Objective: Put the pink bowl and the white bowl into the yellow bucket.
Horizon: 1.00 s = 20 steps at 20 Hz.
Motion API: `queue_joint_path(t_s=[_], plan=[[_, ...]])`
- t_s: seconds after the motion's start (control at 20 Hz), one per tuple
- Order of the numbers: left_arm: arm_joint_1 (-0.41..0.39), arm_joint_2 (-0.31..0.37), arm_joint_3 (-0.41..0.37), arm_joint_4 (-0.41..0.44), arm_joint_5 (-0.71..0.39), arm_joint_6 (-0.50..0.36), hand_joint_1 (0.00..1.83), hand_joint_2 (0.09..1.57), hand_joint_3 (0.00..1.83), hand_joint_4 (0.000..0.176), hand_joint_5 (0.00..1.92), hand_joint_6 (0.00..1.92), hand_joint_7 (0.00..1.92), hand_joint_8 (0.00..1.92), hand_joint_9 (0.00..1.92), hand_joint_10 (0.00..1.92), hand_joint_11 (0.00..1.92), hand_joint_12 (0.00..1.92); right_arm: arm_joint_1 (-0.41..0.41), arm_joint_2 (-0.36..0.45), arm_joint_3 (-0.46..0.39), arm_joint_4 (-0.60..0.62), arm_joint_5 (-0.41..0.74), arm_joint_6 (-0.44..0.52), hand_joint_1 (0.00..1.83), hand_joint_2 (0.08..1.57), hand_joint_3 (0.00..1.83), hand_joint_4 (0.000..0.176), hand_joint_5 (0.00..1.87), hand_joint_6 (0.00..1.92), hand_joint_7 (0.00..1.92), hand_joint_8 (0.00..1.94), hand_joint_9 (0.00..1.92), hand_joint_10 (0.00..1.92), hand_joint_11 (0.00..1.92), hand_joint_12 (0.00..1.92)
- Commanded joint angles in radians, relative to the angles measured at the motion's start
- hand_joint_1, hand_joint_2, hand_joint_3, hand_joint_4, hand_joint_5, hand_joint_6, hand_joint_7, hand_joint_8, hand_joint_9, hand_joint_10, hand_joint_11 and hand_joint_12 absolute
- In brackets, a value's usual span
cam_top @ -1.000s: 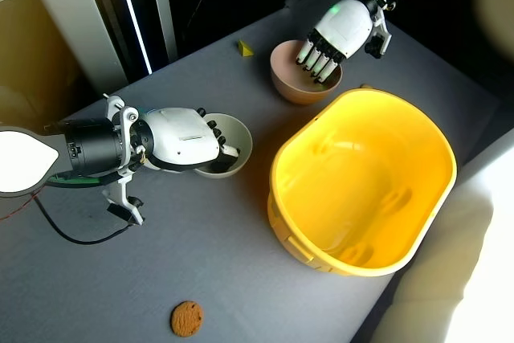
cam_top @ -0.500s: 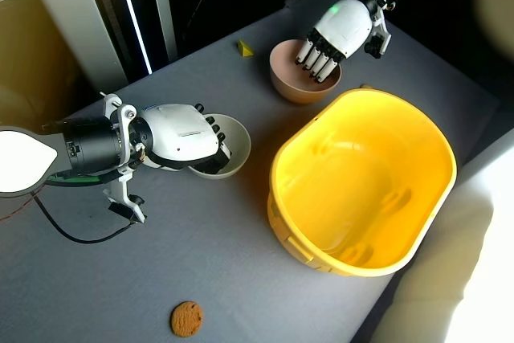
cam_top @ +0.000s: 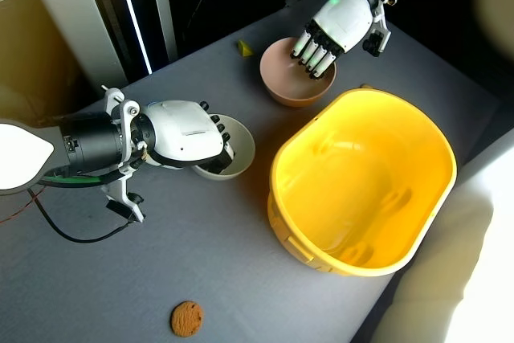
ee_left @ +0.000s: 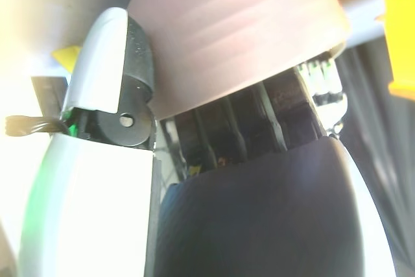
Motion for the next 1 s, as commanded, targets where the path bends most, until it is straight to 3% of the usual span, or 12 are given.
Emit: queue_joint_path(t_s=[0.0,0.1,0.3,0.5,0.8,0.9,0.95], plan=[[-0.018,0.016,-0.001,-0.067,-0.072,-0.012,1.35,1.19,0.00,0.000,0.77,1.27,0.88,1.20,0.74,1.34,0.62,1.26,0.019,0.012,0.001,0.051,0.070,0.026,1.38,1.10,0.00,0.000,0.93,1.03,0.99,0.90,1.00,1.07,0.83,1.12],[-0.042,0.021,-0.001,-0.067,-0.084,-0.030,1.35,1.20,0.00,0.000,0.71,1.32,0.85,1.27,0.73,1.37,0.60,1.28,0.038,0.015,0.001,0.046,0.080,0.059,1.38,1.10,0.00,0.000,0.92,1.05,0.98,0.92,0.97,1.10,0.82,1.13],[-0.089,0.029,0.003,-0.072,-0.116,-0.071,1.36,1.18,0.00,0.000,0.79,1.24,0.90,1.16,0.77,1.30,0.65,1.24,0.097,0.027,0.001,0.041,0.089,0.154,1.38,1.10,0.00,0.000,0.90,1.05,1.00,0.92,1.01,1.08,0.83,1.17],[-0.117,0.035,0.011,-0.098,-0.151,-0.108,1.35,1.19,0.00,0.000,0.75,1.28,0.87,1.21,0.75,1.36,0.62,1.28,0.153,0.039,0.001,0.034,0.122,0.246,1.38,1.11,0.00,0.000,0.87,1.10,0.98,0.93,0.99,1.10,0.79,1.18],[-0.150,0.030,0.056,-0.156,-0.179,-0.165,1.35,1.21,0.00,0.000,0.72,1.32,0.84,1.26,0.72,1.40,0.60,1.32,0.217,0.046,0.000,0.029,0.152,0.325,1.38,1.10,0.00,0.000,0.88,1.06,1.00,0.92,1.01,1.07,0.80,1.18],[-0.159,0.025,0.076,-0.179,-0.188,-0.183,1.35,1.18,0.00,0.000,0.76,1.24,0.89,1.20,0.77,1.33,0.64,1.29,0.229,0.046,0.000,0.029,0.153,0.330,1.38,1.10,0.00,0.000,0.87,1.09,1.00,0.92,1.01,1.06,0.81,1.18],[-0.164,0.024,0.084,-0.198,-0.198,-0.193,1.35,1.20,0.00,0.000,0.72,1.30,0.86,1.25,0.74,1.37,0.61,1.29,0.235,0.046,0.000,0.029,0.153,0.330,1.38,1.10,0.00,0.000,0.88,1.07,0.99,0.93,1.00,1.08,0.81,1.18]])
